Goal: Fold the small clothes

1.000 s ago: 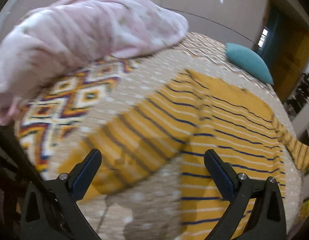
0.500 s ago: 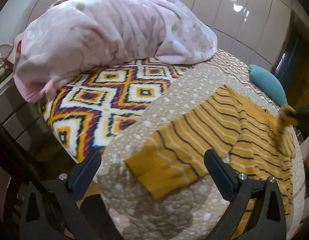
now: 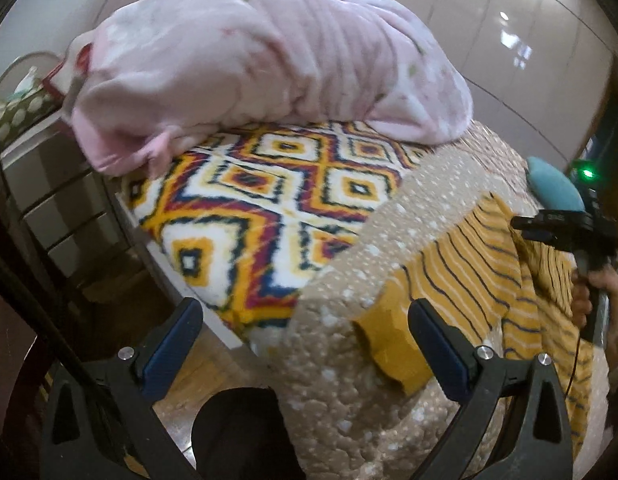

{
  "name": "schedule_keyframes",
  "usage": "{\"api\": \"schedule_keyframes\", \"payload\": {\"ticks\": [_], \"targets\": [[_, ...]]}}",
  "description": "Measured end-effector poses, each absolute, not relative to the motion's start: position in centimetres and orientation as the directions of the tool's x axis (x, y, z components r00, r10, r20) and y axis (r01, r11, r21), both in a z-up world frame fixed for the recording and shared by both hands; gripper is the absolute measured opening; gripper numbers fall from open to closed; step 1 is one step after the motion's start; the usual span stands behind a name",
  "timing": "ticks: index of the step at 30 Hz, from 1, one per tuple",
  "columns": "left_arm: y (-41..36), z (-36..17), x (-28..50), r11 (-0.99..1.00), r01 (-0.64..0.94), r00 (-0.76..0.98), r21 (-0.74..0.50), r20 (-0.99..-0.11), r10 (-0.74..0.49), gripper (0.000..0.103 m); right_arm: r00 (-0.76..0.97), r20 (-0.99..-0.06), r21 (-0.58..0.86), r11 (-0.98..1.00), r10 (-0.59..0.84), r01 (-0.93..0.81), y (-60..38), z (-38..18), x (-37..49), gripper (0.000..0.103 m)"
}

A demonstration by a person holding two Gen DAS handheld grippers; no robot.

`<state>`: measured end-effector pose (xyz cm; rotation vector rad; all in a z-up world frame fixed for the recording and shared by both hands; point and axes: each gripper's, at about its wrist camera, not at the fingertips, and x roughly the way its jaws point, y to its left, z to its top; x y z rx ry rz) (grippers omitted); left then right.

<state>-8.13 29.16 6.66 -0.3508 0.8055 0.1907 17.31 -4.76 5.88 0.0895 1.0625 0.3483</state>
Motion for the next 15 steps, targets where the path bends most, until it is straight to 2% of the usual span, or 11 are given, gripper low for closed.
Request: {"api": "schedule_keyframes", "payload": {"ticks": [5, 10, 13, 15], "targets": [[31.4, 7.6, -9.4, 0.893, -0.385, 0.69, -0.233, -0.715, 0.111, 0.102, 0.414, -0.821, 0.221, 0.888, 0.393, -0.404, 0.1, 8.2, 13.0, 0.047], [34.0, 8.5, -11.0, 0.856, -0.461, 0.694, -0.232, -0.695, 0.186, 0.102, 0.277, -0.822, 0.226, 0.731, 0.498, -0.643, 6.5, 7.6, 5.0, 0.061], [35.0, 8.9, -11.7, 0.843, -0.482, 0.699, -0.237, -0.684, 0.208, 0.102, 0.256, -0.836, 0.15, 0.65, 0.486, -0.745, 9.9, 6.3, 0.7, 0.072], [35.5, 9.0, -12.1, 0.836, -0.492, 0.703, -0.246, -0.678, 0.214, 0.102, 0.269, -0.848, 0.068, 0.596, 0.458, -0.8, 12.1, 5.2, -1.7, 0.075]]}}
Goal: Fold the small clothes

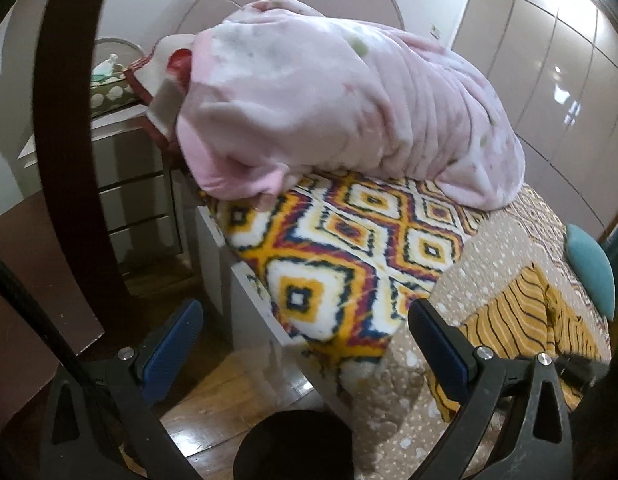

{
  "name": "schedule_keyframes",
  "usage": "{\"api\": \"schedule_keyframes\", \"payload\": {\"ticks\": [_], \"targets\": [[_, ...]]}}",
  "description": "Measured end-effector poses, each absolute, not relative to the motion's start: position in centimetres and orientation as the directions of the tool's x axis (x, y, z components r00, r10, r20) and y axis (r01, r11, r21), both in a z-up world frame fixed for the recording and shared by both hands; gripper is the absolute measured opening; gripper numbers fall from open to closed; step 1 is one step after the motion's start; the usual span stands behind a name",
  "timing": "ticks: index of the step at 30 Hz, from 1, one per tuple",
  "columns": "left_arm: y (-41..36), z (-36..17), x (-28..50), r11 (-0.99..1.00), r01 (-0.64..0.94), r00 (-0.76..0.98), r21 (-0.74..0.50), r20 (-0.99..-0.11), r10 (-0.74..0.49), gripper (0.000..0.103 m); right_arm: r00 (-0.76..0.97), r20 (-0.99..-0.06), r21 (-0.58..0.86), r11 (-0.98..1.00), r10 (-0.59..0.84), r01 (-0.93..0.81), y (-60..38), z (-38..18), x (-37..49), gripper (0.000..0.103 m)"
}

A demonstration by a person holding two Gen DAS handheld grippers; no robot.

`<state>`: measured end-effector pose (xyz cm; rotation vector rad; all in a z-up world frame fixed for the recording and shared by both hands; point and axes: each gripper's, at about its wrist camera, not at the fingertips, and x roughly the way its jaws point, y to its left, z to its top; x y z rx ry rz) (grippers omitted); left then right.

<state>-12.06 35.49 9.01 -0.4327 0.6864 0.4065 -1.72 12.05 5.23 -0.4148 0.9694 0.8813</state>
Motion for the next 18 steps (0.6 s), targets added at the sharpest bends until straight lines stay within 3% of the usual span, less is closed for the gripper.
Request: {"api": "schedule_keyframes", "payload": {"ticks": [5, 9, 14, 18], "targets": [[36.7, 8.6, -12.7, 0.816, -0.512, 0.704, -0.268, -0.675, 0.22, 0.102, 0.309, -0.872, -0.035, 0.582, 0.38, -0.813, 14.5, 2.4, -3.4, 0.073], [37.6, 8.2, -13.2, 0.797, -0.527, 0.705, -0.293, -0.675, 0.218, 0.102, 0.294, -0.871, 0.042, 0.655, 0.395, -0.755, 14.9, 2.6, -1.1, 0.022], [38.3, 8.5, -13.7, 0.788, -0.531, 0.715, -0.312, -0.664, 0.219, 0.102, 0.299, -0.802, 0.189, 0.695, 0.517, -0.694, 16.0, 7.5, 2.2, 0.015], [37.9, 9.2, -13.8, 0.799, -0.523, 0.723, -0.296, -0.651, 0.231, 0.102, 0.28, -0.676, 0.364, 0.639, 0.682, -0.678, 16.7, 13.1, 4.4, 0.015]]}}
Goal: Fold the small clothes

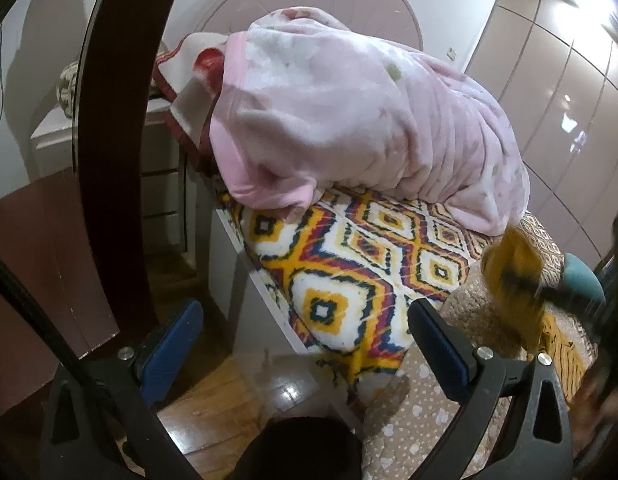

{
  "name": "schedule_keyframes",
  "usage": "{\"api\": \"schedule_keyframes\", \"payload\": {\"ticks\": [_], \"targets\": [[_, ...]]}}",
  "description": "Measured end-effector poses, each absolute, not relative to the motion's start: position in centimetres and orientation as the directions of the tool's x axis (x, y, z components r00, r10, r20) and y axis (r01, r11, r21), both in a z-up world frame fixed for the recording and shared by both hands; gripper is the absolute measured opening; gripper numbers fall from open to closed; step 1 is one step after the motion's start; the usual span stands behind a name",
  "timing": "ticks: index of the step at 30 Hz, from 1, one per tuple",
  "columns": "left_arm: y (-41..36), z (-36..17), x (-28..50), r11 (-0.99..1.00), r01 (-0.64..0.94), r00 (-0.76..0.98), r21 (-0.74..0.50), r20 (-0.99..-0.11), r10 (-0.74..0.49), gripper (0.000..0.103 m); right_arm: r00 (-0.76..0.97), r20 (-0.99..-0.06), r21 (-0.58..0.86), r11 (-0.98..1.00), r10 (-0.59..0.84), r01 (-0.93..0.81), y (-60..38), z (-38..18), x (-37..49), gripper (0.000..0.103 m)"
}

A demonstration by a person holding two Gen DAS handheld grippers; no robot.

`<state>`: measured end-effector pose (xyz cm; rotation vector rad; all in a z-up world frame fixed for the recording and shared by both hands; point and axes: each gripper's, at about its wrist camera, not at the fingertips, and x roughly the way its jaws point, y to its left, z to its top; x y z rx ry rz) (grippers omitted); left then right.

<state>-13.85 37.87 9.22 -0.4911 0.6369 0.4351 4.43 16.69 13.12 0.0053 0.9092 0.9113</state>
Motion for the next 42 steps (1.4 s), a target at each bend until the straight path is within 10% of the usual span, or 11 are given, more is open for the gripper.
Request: {"api": "schedule_keyframes", "payload": {"ticks": [7, 18, 32, 37, 42], "targets": [[35.9, 9.9, -13.1, 0.831, -0.481, 0.731, -0.277, -0.651, 0.206, 0.102, 0.391, -0.551, 0.42, 0.651, 0.737, -0.632, 12.5, 19.2, 6.5, 0.015], [30.1, 10.4, -10.0, 0.906, -0.356, 0.737, -0.227, -0.665, 0.123, 0.102, 0.658, -0.689, 0.332, 0.939, 0.303, -0.086, -17.5, 14.2, 10.4, 0.012], [19.2, 8.1, -4.4, 0.967, -0.136, 0.665, -0.214, -0.744, -0.072, 0.102, 0.535, -0.843, 0.2, 0.895, -0.049, 0.399, -36.6, 3.5, 9.0, 0.013], [16.0, 6.7, -3.2, 0.971, -0.059, 0.615, -0.231, -0.775, -0.147, 0.102, 0.589, -0.808, 0.334, 0.842, 0.024, 0.423, -39.9, 5.0, 4.0, 0.045], [13.9, 4.5, -2.8, 0.96, -0.016, 0.531, -0.281, -0.816, -0.23, 0.102, 0.577, -0.816, 0.294, 0.892, 0.046, 0.345, -40.4, 6.3, -2.4, 0.047]]}}
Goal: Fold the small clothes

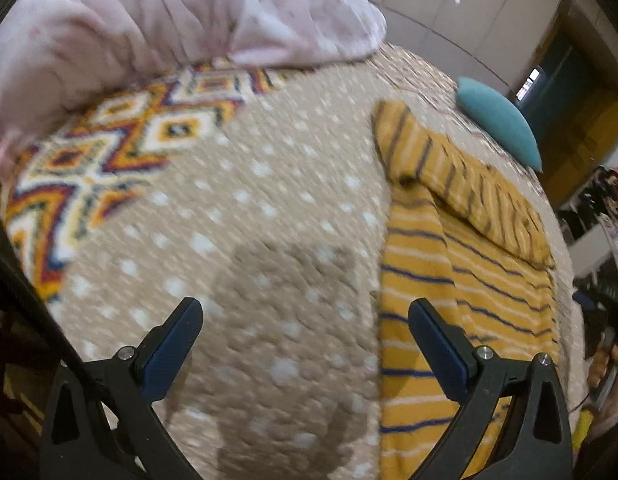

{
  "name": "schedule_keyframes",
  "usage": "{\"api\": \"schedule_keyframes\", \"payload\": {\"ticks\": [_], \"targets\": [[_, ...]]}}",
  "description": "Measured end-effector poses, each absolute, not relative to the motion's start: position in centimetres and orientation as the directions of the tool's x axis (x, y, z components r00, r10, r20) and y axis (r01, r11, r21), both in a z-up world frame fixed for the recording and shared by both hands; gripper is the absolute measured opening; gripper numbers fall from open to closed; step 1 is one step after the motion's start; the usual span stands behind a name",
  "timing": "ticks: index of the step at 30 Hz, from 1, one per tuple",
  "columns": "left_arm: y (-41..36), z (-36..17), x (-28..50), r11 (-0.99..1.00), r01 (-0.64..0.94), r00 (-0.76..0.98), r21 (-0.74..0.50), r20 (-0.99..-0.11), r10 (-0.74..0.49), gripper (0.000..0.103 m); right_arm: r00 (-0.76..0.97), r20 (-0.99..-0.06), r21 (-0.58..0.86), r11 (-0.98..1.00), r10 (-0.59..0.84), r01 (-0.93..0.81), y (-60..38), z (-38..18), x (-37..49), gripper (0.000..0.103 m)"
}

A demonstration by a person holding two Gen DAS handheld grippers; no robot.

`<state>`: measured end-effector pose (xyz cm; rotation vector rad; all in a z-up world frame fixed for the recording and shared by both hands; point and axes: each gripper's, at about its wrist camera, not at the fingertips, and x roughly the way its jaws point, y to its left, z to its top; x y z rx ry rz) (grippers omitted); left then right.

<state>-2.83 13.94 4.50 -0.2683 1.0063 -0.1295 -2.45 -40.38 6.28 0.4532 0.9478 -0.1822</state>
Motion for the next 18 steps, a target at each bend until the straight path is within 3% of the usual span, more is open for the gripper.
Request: {"api": "schedule_keyframes", "payload": {"ticks": [4, 6, 10, 14, 17, 18], "targets": [[12.5, 3.5, -3.2, 0.957, 0.033, 0.51, -0.288, -0.819, -0.264, 0.102, 0.472, -0.81, -0.203, 0.922, -0.347, 0.329, -38.2, 7.3, -8.4, 0.061], [11.5, 2.7, -3.2, 0.959, 0.061, 0.48, -0.277, -0.834, -0.271, 0.102, 0.462, -0.8, -0.258, 0.915, -0.383, 0.311, -37.7, 7.3, -11.5, 0.062], [9.2, 2.2, -3.6, 0.956, 0.128, 0.467, -0.264, -0.834, -0.293, 0.102, 0.529, -0.844, 0.072, 0.959, -0.088, 0.274, -37.3, 5.7, -16.5, 0.064], [6.9, 2.0, -4.1, 0.923, 0.208, 0.413, -0.323, -0.826, -0.382, 0.1, 0.581, -0.803, 0.338, 0.904, 0.132, 0.262, -36.7, 2.7, -17.9, 0.064], [5.2, 1.6, -4.7, 0.929, 0.238, 0.391, -0.284, -0.847, -0.359, 0.078, 0.61, -0.769, 0.417, 0.873, 0.191, 0.252, -35.2, 1.5, -17.8, 0.066], [4.8, 1.6, -4.9, 0.939, 0.243, 0.398, -0.244, -0.858, -0.326, 0.062, 0.621, -0.756, 0.432, 0.87, 0.205, 0.239, -34.6, 1.4, -17.9, 0.066]]}}
